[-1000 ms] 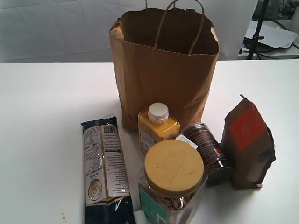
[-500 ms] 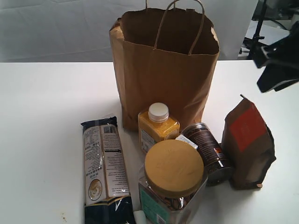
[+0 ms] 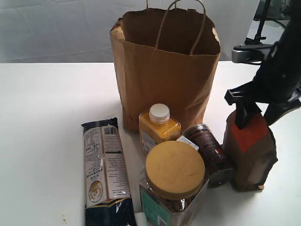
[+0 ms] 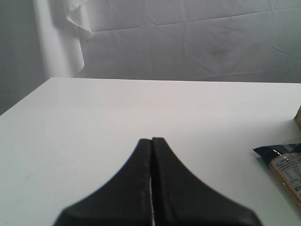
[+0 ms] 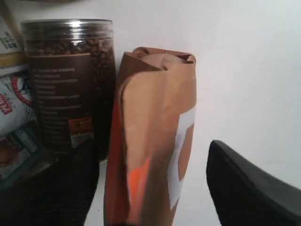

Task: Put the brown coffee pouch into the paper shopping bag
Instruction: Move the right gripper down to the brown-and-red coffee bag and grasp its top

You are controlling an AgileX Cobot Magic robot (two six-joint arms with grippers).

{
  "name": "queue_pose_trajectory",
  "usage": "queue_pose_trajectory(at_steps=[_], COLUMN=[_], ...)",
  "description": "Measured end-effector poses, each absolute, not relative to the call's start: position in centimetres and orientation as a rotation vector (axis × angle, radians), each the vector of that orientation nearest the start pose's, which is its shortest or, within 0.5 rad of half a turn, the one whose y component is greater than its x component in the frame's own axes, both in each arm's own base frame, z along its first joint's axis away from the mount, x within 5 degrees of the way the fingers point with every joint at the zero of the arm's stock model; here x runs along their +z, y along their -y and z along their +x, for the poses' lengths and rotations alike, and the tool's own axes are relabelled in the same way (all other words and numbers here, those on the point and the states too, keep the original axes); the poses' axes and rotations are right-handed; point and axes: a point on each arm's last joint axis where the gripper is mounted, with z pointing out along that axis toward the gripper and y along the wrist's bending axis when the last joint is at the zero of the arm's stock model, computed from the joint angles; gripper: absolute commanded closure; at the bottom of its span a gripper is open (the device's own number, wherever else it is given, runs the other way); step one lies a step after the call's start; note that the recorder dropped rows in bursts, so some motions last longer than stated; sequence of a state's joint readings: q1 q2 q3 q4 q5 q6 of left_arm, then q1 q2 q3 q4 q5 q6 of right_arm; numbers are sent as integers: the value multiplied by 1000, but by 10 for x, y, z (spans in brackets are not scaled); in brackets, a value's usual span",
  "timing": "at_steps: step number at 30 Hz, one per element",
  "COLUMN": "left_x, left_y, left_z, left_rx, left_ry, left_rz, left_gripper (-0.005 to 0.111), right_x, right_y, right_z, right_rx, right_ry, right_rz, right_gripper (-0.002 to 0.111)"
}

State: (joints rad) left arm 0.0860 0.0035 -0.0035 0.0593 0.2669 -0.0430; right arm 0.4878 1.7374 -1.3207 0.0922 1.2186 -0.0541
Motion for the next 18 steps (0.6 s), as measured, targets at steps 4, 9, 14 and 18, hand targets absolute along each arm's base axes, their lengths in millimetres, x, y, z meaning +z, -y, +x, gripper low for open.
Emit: queue_pose_trajectory(at_steps=[4,9,14,18], left_x=[190,190,190,190], left_y=[-6,-6,-6,-6], left_z=[55,55,55,55], left_rx=[87,87,87,87], left_ry=[-1749,-1749,-1749,-1749], left_rz=[-74,-74,-74,-74], left_gripper=[107,107,107,107], right_x=[224,214,214,222], right_y=[-168,-167,-159,-151], right_z=[294,291,283,273], right_rx=[175,165,119,88], right_ry=[-3102,-3130,-3099,-3043], right_rz=[-781,-783,-794,-800], right_gripper=[77,108,108,108])
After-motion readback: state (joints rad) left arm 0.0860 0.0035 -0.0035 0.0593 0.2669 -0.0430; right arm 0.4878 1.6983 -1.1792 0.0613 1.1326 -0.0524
